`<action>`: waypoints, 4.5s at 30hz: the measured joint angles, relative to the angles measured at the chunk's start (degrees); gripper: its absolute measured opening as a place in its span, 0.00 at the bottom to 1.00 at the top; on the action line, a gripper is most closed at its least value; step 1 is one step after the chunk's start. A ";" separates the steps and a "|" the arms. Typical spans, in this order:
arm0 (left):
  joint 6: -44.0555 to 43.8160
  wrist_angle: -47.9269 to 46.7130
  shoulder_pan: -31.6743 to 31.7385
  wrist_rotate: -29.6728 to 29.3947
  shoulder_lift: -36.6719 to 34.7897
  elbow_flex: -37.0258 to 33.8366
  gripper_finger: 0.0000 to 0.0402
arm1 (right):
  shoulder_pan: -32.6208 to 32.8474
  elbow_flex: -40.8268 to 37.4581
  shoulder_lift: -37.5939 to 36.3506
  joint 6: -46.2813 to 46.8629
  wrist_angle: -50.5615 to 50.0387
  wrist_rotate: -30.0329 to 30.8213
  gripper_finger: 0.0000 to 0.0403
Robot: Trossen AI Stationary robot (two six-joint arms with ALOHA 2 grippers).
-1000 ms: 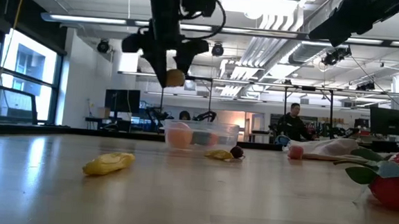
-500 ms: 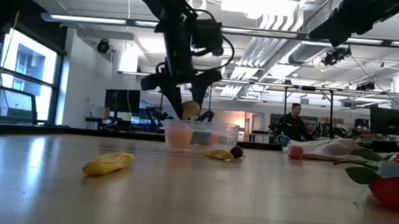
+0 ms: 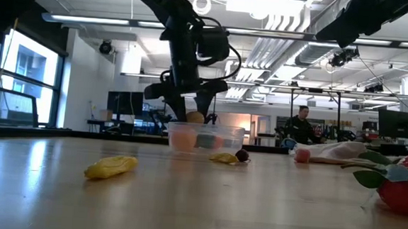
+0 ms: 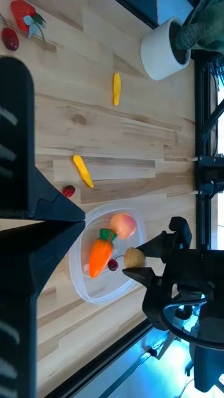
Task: Pick and placing Produce into tupperware
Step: Put the brown potato into the transparent bin, then put the yellow corn into the transparent bin
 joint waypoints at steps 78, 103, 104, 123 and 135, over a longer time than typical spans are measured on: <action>-17.94 -31.42 -38.38 -1.86 3.89 8.98 0.69 | 0.02 0.00 -0.01 -0.01 -0.22 -0.02 0.00; -1.64 -15.77 -43.50 1.83 4.64 8.82 0.69 | 0.00 0.00 0.01 0.00 -0.21 -0.01 0.00; -1.91 -15.98 -43.52 1.89 4.85 8.72 0.69 | 0.02 0.00 0.01 -0.01 -0.23 -0.02 0.00; -3.68 -13.22 -44.74 3.60 9.38 8.81 0.69 | 0.02 0.00 -0.03 -0.01 -0.76 -0.01 0.00; -4.09 -11.28 -44.63 3.69 10.21 7.65 0.69 | 0.02 0.00 -0.03 0.00 -0.97 -0.02 0.00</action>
